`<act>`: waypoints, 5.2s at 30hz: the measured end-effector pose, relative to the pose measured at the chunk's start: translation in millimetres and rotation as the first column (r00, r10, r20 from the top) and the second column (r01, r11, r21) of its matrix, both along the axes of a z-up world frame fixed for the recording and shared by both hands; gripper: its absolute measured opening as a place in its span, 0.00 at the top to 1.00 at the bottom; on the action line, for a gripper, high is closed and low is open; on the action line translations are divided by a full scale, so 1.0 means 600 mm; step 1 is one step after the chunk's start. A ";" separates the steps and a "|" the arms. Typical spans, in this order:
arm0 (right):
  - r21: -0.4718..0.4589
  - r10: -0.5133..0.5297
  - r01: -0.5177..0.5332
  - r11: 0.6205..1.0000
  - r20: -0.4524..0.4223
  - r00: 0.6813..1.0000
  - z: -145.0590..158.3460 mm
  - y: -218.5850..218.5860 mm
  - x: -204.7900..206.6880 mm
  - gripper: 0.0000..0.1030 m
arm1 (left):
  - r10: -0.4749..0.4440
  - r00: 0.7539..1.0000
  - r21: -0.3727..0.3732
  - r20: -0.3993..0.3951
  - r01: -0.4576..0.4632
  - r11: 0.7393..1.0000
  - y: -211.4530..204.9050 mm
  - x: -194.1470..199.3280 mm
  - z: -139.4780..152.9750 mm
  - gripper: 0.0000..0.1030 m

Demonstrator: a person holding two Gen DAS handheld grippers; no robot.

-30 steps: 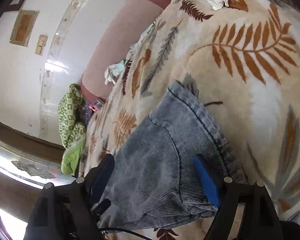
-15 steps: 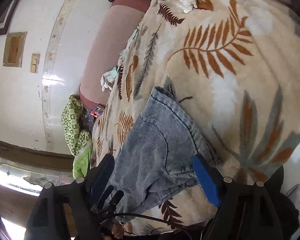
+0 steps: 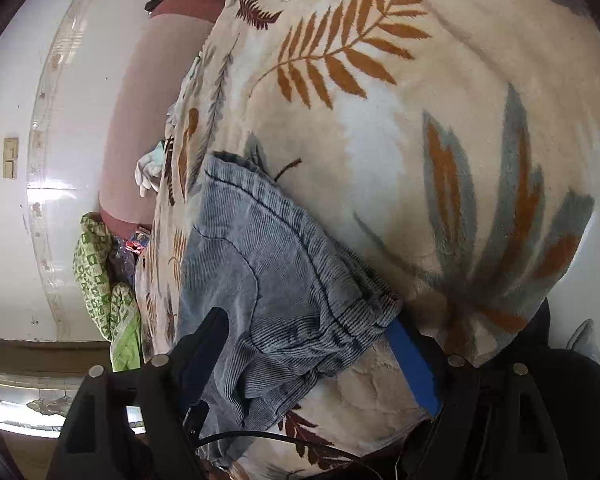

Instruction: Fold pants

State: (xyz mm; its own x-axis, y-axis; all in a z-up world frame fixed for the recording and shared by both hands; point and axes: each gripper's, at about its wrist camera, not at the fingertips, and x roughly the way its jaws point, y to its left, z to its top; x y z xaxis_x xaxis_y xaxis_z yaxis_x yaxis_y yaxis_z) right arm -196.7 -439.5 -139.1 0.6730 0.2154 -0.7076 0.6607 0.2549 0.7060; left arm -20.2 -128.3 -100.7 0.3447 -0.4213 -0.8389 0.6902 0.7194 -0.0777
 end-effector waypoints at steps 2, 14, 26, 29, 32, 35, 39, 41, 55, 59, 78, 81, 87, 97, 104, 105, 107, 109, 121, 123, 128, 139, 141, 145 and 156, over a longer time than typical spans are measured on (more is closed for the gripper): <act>-0.018 -0.008 0.008 1.000 0.010 1.000 0.000 0.000 0.005 0.18 | -0.044 0.999 0.068 0.006 0.044 0.997 -0.013 -0.013 -0.015 0.00; -0.167 0.006 0.012 0.986 0.105 0.994 0.025 0.009 0.029 0.70 | -0.088 0.996 0.041 -0.014 0.089 0.995 -0.009 -0.011 -0.006 0.00; -0.463 0.220 -0.148 0.874 0.106 0.970 0.154 0.103 0.103 0.70 | 0.235 0.971 -0.158 -0.043 -0.239 0.958 0.149 0.102 0.096 0.00; -0.533 0.341 -0.249 0.808 0.080 0.937 0.184 0.169 0.141 0.70 | 0.321 0.947 -0.185 -0.028 -0.320 0.929 0.198 0.123 0.112 0.00; -0.575 0.462 -0.361 0.734 0.034 0.886 0.193 0.247 0.179 0.70 | 0.382 0.923 -0.213 -0.048 -0.384 0.899 0.244 0.142 0.120 0.00; -0.563 0.573 -0.485 0.670 -0.024 0.819 0.173 0.327 0.212 0.67 | 0.429 0.901 -0.227 -0.057 -0.430 0.874 0.279 0.151 0.122 0.00; -0.465 0.696 -0.643 0.608 -0.076 0.714 0.113 0.420 0.250 0.37 | 0.448 0.893 -0.210 -0.034 -0.445 0.871 0.290 0.156 0.120 0.00; -0.390 0.760 -0.706 0.591 -0.026 0.650 0.085 0.451 0.251 0.33 | 0.452 0.892 -0.190 -0.014 -0.446 0.875 0.288 0.156 0.118 0.00; -0.451 0.625 -0.510 0.732 0.147 0.767 0.112 0.274 0.178 0.32 | 0.263 0.960 -0.128 0.100 -0.250 0.960 0.173 0.088 0.100 0.00; -0.334 0.569 -0.487 0.807 0.220 0.792 0.069 0.230 0.182 0.32 | 0.148 0.978 -0.009 0.148 -0.149 0.989 0.106 0.057 0.056 0.00; -0.103 0.481 -0.478 0.872 0.363 0.798 0.045 0.177 0.224 0.32 | 0.142 0.988 -0.018 0.055 -0.141 0.990 0.089 0.058 -0.019 0.00; -0.135 0.492 -0.479 0.868 0.368 0.788 0.058 0.177 0.244 0.32 | 0.132 0.991 -0.019 0.034 -0.131 0.991 0.090 0.063 -0.017 0.00; -0.137 0.526 -0.511 0.848 0.328 0.785 0.054 0.184 0.295 0.32 | 0.106 0.994 -0.022 0.032 -0.106 0.994 0.090 0.064 -0.020 0.00; -0.087 0.561 -0.557 0.826 0.220 0.798 -0.006 0.200 0.326 0.31 | 0.091 0.995 -0.025 0.029 -0.090 0.996 0.089 0.068 -0.022 0.00; -0.124 0.572 -0.559 0.820 0.211 0.792 0.010 0.206 0.315 0.32 | 0.091 0.995 -0.042 0.034 -0.090 0.995 0.093 0.064 -0.020 0.00; -0.131 0.575 -0.560 0.818 0.213 0.790 0.015 0.206 0.312 0.32 | 0.092 0.995 -0.046 0.033 -0.091 0.995 0.094 0.064 -0.020 0.00; -0.147 0.582 -0.563 0.813 0.227 0.781 0.025 0.207 0.306 0.32 | 0.094 0.995 -0.049 0.033 -0.092 0.995 0.095 0.063 -0.020 0.00; -0.159 0.593 -0.572 0.805 0.244 0.768 0.033 0.209 0.300 0.32 | 0.096 0.995 -0.047 0.036 -0.094 0.994 0.094 0.063 -0.021 0.00; -0.070 0.605 -0.604 0.794 0.181 0.775 0.007 0.208 0.301 0.31 | 0.123 0.992 -0.031 0.025 -0.122 0.992 0.092 0.062 -0.022 0.00; -0.067 0.610 -0.609 0.790 0.183 0.771 0.004 0.207 0.302 0.31 | 0.129 0.991 -0.023 0.023 -0.128 0.991 0.092 0.062 -0.021 0.00; -0.082 0.616 -0.613 0.786 0.188 0.765 0.000 0.208 0.300 0.31 | 0.152 0.988 0.008 0.002 -0.153 0.988 0.088 0.063 -0.019 0.00; -0.225 0.646 -0.606 0.763 0.258 0.718 0.058 0.223 0.255 0.31 | 0.335 0.940 -0.037 0.056 -0.334 0.942 0.157 0.055 0.032 0.00; -0.228 0.660 -0.620 0.751 0.283 0.696 0.065 0.230 0.250 0.31 | 0.387 0.918 -0.050 0.084 -0.384 0.922 0.183 0.056 0.046 0.00; -0.286 0.709 -0.650 0.704 0.219 0.671 0.070 0.259 0.254 0.31 | 0.475 0.869 -0.069 0.138 -0.470 0.880 0.228 0.065 0.067 0.00; -0.302 0.758 -0.712 0.634 0.061 0.649 0.034 0.294 0.272 0.30 | 0.499 0.857 0.110 0.133 -0.513 0.852 0.239 0.094 -0.001 0.00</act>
State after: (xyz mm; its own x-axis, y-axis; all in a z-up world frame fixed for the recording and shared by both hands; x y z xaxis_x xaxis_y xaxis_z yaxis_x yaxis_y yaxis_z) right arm -33.3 -263.4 -118.5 0.4731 0.5386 -0.6972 0.0587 0.7703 0.6349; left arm 36.0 14.8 -101.4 0.5608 -0.0508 -0.8264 0.2270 0.9693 0.0944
